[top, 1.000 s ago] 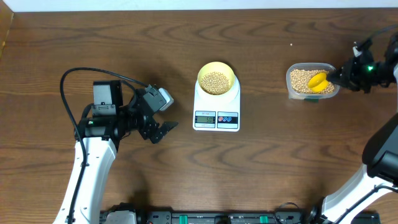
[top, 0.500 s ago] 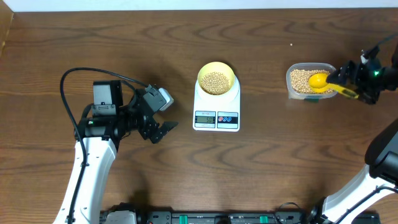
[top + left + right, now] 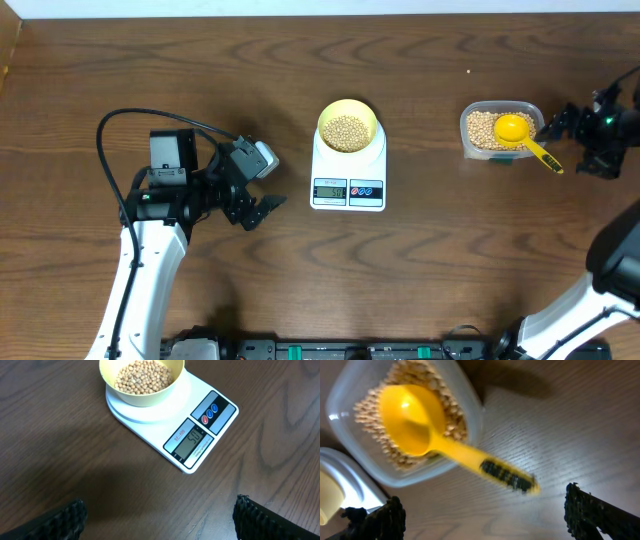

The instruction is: Scoop item into bowl and weigh 50g on scale

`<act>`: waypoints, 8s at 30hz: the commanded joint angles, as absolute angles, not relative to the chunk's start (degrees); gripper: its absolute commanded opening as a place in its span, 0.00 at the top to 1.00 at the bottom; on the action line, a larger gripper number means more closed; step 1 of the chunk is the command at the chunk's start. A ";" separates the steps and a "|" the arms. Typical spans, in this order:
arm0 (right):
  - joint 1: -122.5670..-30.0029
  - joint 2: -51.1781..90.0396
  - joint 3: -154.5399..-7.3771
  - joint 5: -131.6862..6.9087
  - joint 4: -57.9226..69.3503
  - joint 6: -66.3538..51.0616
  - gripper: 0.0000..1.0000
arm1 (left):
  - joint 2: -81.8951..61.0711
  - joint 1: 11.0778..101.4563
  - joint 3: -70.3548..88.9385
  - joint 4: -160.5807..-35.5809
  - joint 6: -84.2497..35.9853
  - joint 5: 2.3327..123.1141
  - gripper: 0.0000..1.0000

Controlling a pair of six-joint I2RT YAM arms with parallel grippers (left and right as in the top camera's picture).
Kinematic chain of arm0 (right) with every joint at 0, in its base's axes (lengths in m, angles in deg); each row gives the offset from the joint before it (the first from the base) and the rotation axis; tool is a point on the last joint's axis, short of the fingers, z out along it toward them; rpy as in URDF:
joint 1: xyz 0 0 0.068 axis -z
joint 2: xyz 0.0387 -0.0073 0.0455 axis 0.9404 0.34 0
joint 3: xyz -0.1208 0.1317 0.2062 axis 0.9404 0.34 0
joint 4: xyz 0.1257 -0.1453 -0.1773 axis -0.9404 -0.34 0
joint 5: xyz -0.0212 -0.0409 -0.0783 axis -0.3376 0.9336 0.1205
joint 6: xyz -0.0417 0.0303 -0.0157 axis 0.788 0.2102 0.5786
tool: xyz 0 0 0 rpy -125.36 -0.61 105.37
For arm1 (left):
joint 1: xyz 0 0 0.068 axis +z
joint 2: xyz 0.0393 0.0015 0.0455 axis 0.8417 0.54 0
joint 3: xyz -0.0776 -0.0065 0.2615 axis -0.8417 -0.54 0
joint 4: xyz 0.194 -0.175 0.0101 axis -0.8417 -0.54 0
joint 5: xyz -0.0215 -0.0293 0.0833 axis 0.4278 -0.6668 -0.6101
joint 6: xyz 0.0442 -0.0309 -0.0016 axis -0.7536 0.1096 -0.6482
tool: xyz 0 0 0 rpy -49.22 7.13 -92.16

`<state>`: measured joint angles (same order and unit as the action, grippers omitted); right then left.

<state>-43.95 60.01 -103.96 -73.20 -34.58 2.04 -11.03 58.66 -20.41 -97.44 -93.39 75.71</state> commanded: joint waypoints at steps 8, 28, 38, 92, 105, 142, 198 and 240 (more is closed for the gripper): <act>-49.85 40.03 -104.16 -71.01 -34.51 -4.21 0.01 | -11.65 58.90 -20.76 -97.46 -93.32 76.65 0.05; -55.82 35.16 -104.25 -69.24 -28.31 -4.39 0.01 | -11.65 58.90 -20.76 -97.46 -93.32 76.65 0.05; -55.86 24.58 -104.27 -69.26 -26.84 -4.56 0.01 | -11.65 58.90 -20.76 -97.46 -93.32 76.65 0.05; -69.91 -46.11 -13.78 -58.12 39.54 11.70 0.01 | -11.65 58.90 -20.76 -97.46 -93.34 76.65 0.05; -69.91 -51.07 -7.40 -56.19 34.25 11.63 0.01 | -11.65 58.90 -20.76 -97.46 -93.32 76.65 0.05; -69.89 -51.05 -7.40 -56.19 34.31 11.68 0.01 | -11.65 58.90 -20.76 -97.46 -93.32 76.65 0.05; -69.89 -51.05 -7.40 -56.19 34.31 11.65 0.01 | -73.79 59.01 -58.51 -67.78 -50.00 42.24 0.05; -69.89 -51.05 -7.40 -56.19 34.31 11.65 0.01 | -77.04 58.90 -70.35 -67.60 -50.20 39.99 0.05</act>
<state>-69.48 -50.70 -7.53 -56.80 34.49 11.17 -77.59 58.73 -69.17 -65.83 -50.92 40.69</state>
